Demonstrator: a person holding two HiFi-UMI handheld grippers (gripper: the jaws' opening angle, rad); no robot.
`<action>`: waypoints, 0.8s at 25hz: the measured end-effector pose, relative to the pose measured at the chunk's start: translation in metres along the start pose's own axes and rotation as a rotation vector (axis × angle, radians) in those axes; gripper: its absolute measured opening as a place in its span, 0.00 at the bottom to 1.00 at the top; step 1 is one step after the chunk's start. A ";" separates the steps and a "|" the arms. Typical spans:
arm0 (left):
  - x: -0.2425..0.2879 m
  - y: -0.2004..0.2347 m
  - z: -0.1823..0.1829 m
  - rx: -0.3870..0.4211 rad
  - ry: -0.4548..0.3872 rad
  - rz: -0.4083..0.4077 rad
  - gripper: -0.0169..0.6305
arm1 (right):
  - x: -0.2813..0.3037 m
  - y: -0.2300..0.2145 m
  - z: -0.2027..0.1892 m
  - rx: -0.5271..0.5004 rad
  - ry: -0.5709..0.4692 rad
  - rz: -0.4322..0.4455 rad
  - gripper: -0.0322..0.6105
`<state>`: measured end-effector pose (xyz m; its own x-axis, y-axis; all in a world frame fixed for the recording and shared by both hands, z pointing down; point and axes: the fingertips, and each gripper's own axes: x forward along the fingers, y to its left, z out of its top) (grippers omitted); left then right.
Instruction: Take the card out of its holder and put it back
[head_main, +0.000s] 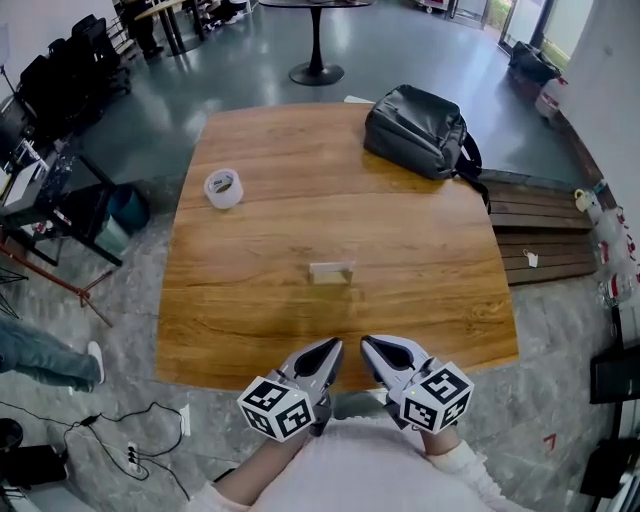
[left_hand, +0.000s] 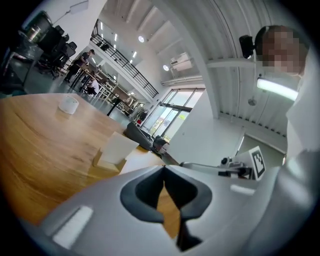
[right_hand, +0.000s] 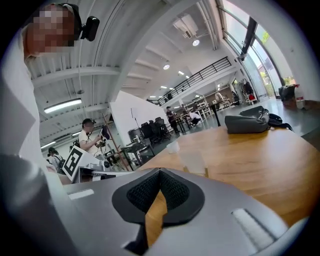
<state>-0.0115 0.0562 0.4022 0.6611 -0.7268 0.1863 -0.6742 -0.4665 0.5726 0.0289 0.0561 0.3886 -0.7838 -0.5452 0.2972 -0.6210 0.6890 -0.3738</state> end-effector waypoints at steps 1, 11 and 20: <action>0.006 0.003 0.004 -0.004 -0.006 0.008 0.04 | 0.005 -0.007 0.004 -0.006 0.007 0.008 0.04; 0.041 0.034 0.024 -0.033 0.001 0.057 0.04 | 0.038 -0.044 0.025 -0.055 0.041 0.035 0.04; 0.051 0.067 0.040 -0.057 0.014 0.073 0.04 | 0.058 -0.057 0.032 -0.023 0.041 0.040 0.04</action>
<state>-0.0360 -0.0327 0.4177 0.6156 -0.7506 0.2401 -0.7014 -0.3829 0.6012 0.0188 -0.0299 0.3992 -0.8069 -0.4973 0.3187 -0.5887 0.7207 -0.3661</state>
